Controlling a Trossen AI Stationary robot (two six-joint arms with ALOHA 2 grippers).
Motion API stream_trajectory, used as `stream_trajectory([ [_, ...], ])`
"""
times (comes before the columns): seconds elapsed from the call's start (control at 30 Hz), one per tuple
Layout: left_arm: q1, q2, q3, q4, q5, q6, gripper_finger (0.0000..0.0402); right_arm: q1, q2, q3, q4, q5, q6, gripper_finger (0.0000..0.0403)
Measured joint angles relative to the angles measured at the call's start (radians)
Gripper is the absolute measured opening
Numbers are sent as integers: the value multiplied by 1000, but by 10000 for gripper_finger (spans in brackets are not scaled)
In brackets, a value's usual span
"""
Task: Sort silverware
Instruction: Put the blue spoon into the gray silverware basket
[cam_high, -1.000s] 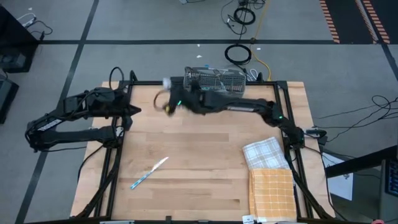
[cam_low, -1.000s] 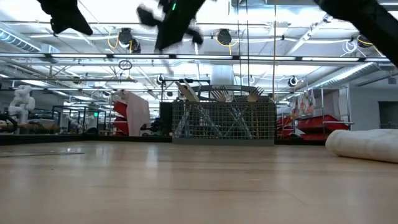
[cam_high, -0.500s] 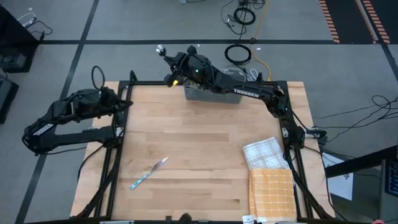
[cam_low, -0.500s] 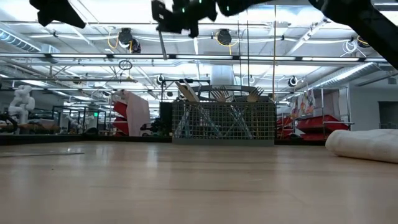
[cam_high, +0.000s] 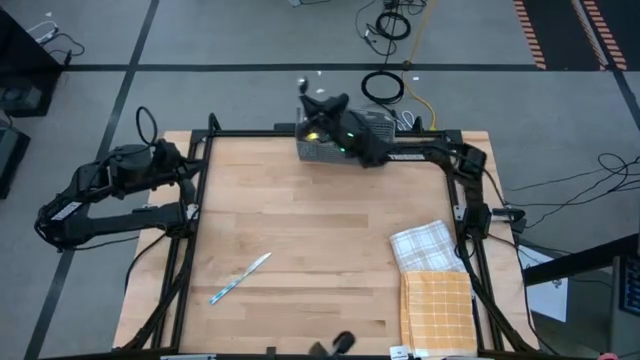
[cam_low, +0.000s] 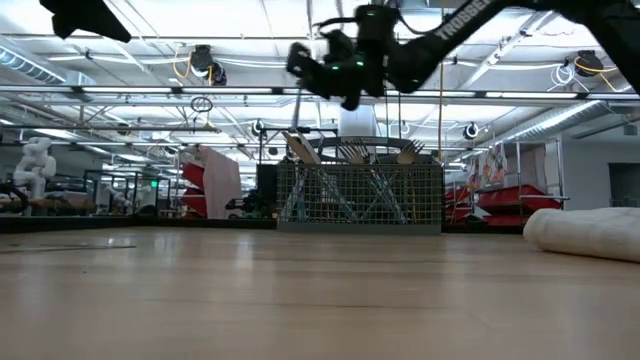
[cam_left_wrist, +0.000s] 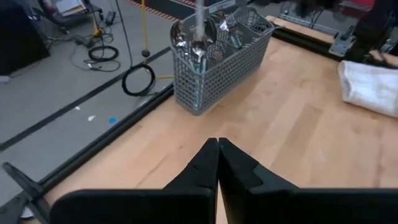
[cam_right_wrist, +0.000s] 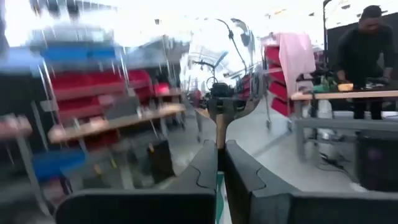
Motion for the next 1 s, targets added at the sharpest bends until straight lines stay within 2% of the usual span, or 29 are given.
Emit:
stream_trajectory([
  [0.1, 0, 0, 0, 0, -17, 14, 11, -10, -53, -141, 141, -5, 56, 0],
  [0.2, 0, 0, 0, 1, -25, 20, 11, -11, -68, -207, 158, -4, 77, 0],
  [0.47, 0, 0, 0, 1, -51, 19, 11, -13, -30, -213, 142, -34, 131, 0],
  [1.0, 0, 0, 0, 0, -72, 13, 11, -40, -19, -212, 120, -44, 125, 0],
])
